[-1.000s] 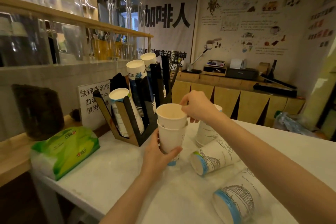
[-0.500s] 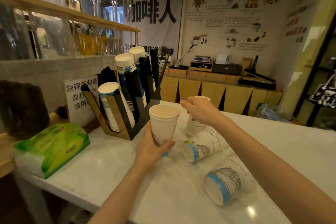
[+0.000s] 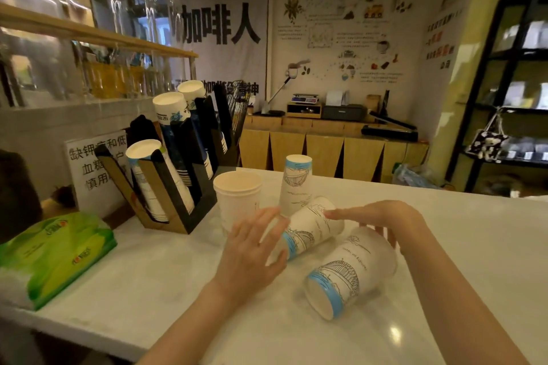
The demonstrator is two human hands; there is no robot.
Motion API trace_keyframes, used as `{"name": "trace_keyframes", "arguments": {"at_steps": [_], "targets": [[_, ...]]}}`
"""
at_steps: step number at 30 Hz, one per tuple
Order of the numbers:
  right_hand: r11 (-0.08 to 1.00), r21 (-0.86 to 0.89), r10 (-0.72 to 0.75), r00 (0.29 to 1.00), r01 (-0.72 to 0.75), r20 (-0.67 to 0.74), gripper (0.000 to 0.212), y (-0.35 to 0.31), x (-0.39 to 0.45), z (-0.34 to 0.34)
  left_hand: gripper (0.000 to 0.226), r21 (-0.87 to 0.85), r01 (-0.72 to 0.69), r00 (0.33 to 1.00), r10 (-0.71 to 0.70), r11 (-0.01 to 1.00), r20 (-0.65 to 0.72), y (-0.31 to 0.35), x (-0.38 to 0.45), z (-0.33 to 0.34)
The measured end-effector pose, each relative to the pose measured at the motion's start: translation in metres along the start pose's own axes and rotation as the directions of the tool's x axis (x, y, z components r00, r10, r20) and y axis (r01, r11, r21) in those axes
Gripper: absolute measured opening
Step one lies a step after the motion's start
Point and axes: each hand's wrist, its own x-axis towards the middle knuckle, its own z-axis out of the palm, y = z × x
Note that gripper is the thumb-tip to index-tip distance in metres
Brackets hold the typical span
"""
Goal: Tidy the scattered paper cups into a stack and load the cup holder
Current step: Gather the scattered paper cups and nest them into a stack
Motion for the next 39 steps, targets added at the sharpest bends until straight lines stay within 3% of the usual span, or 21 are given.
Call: {"name": "trace_keyframes", "arguments": {"at_steps": [4, 11, 17, 20, 22, 26, 30, 33, 39], "targets": [[0.99, 0.104, 0.08, 0.992, -0.09, 0.099, 0.101, 0.011, 0.002, 0.0, 0.058, -0.07, -0.049, 0.951, 0.068, 0.996, 0.301, 0.011, -0.003, 0.012], [0.989, 0.126, 0.055, 0.984, -0.077, 0.171, 0.117, 0.017, 0.016, -0.007, 0.075, -0.028, 0.324, 0.795, -0.256, 0.946, 0.55, 0.025, 0.013, 0.029], [0.999, 0.045, 0.02, 0.972, -0.031, 0.234, 0.112, 0.014, 0.032, -0.004, 0.072, 0.048, 0.399, 0.794, -0.371, 0.916, 0.482, 0.024, 0.02, 0.039], [0.998, -0.011, -0.061, 0.953, 0.067, 0.296, 0.103, 0.009, 0.033, 0.002, 0.076, 0.065, 0.397, 0.78, -0.374, 0.916, 0.502, 0.024, 0.019, 0.038], [0.987, -0.048, -0.125, 0.923, 0.153, 0.364, 0.092, 0.004, 0.034, 0.003, 0.086, 0.019, 0.413, 0.797, -0.371, 0.911, 0.477, 0.026, 0.016, 0.038], [0.956, 0.032, -0.28, 0.873, 0.292, 0.4, 0.066, 0.005, 0.033, -0.001, 0.073, -0.127, 0.523, 0.816, -0.451, 0.843, 0.362, 0.03, 0.014, 0.029], [0.858, 0.175, -0.513, 0.804, 0.482, 0.3, 0.056, 0.011, 0.035, -0.013, 0.072, -0.359, 0.652, 0.756, -0.613, 0.668, 0.23, 0.033, 0.02, 0.014], [0.721, 0.351, -0.676, 0.717, 0.597, 0.17, 0.058, 0.015, 0.035, -0.024, 0.074, -0.575, 0.636, 0.708, -0.685, 0.515, 0.171, 0.037, 0.035, -0.005], [0.459, 0.551, -0.753, 0.634, 0.697, -0.175, 0.049, 0.006, 0.038, -0.023, 0.068, -0.717, 0.545, 0.721, -0.68, 0.435, 0.136, 0.024, 0.084, -0.054]]}}
